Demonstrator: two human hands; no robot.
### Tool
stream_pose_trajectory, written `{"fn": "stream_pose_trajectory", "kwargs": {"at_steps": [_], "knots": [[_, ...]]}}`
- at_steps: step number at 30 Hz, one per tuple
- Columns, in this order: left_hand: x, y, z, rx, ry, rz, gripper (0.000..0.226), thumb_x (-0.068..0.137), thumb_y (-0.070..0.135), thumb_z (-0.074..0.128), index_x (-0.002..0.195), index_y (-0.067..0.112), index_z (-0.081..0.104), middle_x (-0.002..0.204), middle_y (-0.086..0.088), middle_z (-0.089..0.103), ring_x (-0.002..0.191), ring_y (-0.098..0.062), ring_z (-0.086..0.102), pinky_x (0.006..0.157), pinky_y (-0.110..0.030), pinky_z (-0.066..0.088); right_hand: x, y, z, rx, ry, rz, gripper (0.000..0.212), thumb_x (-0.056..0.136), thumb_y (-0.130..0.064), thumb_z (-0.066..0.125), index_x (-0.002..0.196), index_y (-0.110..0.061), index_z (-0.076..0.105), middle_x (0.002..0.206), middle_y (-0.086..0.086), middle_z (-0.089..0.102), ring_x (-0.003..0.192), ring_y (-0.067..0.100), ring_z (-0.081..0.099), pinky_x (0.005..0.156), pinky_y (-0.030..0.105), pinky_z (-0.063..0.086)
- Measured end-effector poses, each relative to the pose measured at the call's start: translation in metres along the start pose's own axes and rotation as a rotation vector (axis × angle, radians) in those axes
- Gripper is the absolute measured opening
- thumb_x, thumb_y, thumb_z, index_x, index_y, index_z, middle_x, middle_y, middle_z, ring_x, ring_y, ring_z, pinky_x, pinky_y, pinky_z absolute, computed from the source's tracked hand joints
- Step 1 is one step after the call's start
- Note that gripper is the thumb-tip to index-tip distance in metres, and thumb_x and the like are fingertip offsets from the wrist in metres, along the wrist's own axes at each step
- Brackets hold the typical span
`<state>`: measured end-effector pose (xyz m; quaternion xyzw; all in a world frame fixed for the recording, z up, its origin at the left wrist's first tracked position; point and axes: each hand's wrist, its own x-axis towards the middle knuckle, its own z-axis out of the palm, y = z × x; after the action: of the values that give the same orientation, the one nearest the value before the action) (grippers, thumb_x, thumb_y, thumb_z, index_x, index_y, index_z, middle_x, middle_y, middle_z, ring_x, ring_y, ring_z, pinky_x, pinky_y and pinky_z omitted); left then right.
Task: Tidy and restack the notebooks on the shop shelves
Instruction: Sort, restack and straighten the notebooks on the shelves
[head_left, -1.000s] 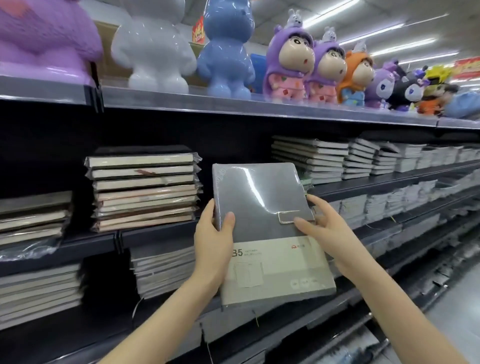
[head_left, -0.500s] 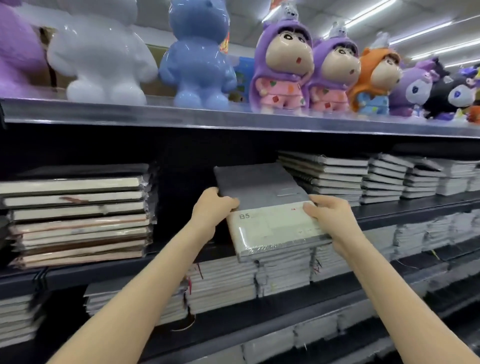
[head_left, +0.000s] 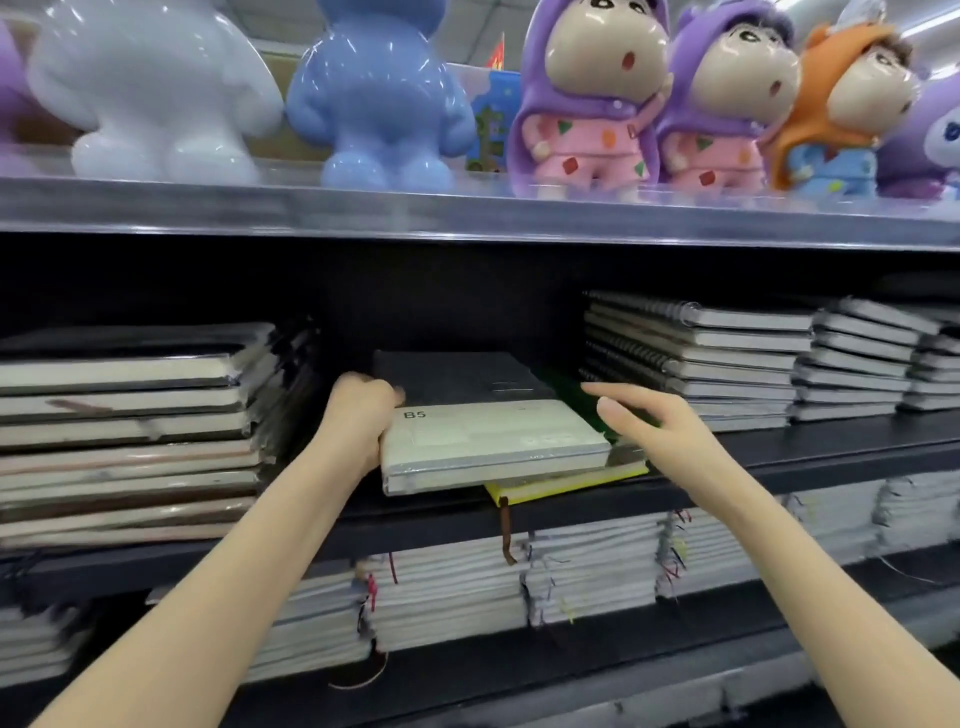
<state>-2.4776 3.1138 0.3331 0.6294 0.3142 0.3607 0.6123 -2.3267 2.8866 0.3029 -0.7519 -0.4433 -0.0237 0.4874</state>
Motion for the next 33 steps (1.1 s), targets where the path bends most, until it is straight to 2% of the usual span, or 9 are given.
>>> {"fn": "stream_pose_trajectory", "kwargs": {"at_steps": [3,6,9,13,16,19,24,28,33], "knots": [[-0.011,0.004,-0.006,0.019,0.037,0.025,0.026,0.091,-0.006,0.052,0.070,0.009,0.045,0.077,-0.012,0.053,0.065,-0.021,0.053,0.058,-0.030,0.044,-0.004,0.008,0.000,-0.076,-0.080,-0.057,0.048,0.082,-0.061,0.048,0.127,-0.044,0.055,0.123,-0.034,0.050,0.117,-0.017,0.041,0.093,0.011,0.033],[-0.028,0.009,-0.018,0.054,0.076,0.042,0.021,0.090,-0.005,0.053,0.072,0.004,0.048,0.082,-0.015,0.054,0.070,-0.023,0.054,0.061,-0.031,0.044,-0.003,0.010,0.000,-0.071,-0.085,-0.111,0.044,0.085,-0.060,0.041,0.124,-0.045,0.055,0.120,-0.038,0.049,0.115,-0.018,0.042,0.093,0.013,0.034],[-0.052,0.010,-0.040,0.119,0.168,0.100,0.027,0.087,-0.003,0.057,0.069,0.014,0.046,0.077,-0.010,0.052,0.074,-0.023,0.053,0.065,-0.033,0.044,-0.003,0.007,0.004,-0.140,-0.087,-0.200,0.047,0.090,-0.057,0.038,0.128,-0.036,0.056,0.127,-0.025,0.055,0.119,-0.008,0.046,0.103,0.023,0.036],[-0.101,0.016,-0.063,0.102,0.217,0.174,0.023,0.088,-0.006,0.055,0.076,0.015,0.052,0.067,-0.006,0.060,0.057,-0.021,0.057,0.043,-0.019,0.045,0.004,-0.001,0.025,-0.363,-0.113,-0.343,0.059,0.088,-0.071,0.032,0.130,-0.037,0.055,0.135,-0.009,0.055,0.128,0.008,0.045,0.112,0.047,0.026],[-0.135,0.018,-0.073,0.129,0.217,0.210,0.022,0.088,-0.007,0.054,0.087,0.013,0.062,0.059,0.002,0.067,0.040,-0.009,0.059,0.041,-0.019,0.048,0.014,-0.013,0.045,-0.507,-0.162,-0.410,0.056,0.088,-0.069,0.034,0.132,-0.040,0.052,0.141,-0.003,0.051,0.133,0.016,0.041,0.114,0.046,0.017],[-0.150,0.012,-0.080,0.186,0.171,0.223,0.026,0.087,-0.010,0.052,0.092,0.010,0.068,0.062,-0.002,0.071,0.050,-0.016,0.065,0.054,-0.028,0.054,0.025,-0.027,0.058,-0.615,-0.263,-0.412,0.051,0.089,-0.067,0.035,0.131,-0.044,0.051,0.146,-0.004,0.044,0.138,0.018,0.034,0.115,0.047,0.014],[-0.149,0.009,-0.078,0.210,0.181,0.237,0.028,0.087,-0.012,0.051,0.088,0.010,0.068,0.058,0.002,0.069,0.046,-0.013,0.064,0.045,-0.023,0.052,0.034,-0.041,0.065,-0.631,-0.430,-0.307,0.040,0.088,-0.066,0.043,0.122,-0.050,0.056,0.152,-0.009,0.035,0.141,0.014,0.030,0.108,0.040,0.027],[-0.140,0.008,-0.075,0.220,0.212,0.241,0.030,0.086,-0.012,0.052,0.081,0.014,0.067,0.068,-0.005,0.072,0.052,-0.020,0.062,0.064,-0.037,0.053,0.033,-0.043,0.068,-0.788,-0.445,-0.371,0.039,0.077,-0.060,0.059,0.114,-0.049,0.057,0.155,-0.006,0.029,0.137,0.019,0.037,0.100,0.038,0.035],[-0.128,0.004,-0.076,0.204,0.214,0.232,0.031,0.087,-0.007,0.056,0.116,0.005,0.061,0.091,-0.012,0.070,0.065,-0.024,0.063,0.071,-0.037,0.052,0.030,-0.035,0.065,-0.806,-0.337,-0.398,0.033,0.074,-0.056,0.059,0.106,-0.048,0.061,0.151,-0.009,0.037,0.127,0.016,0.050,0.092,0.032,0.042]]}}
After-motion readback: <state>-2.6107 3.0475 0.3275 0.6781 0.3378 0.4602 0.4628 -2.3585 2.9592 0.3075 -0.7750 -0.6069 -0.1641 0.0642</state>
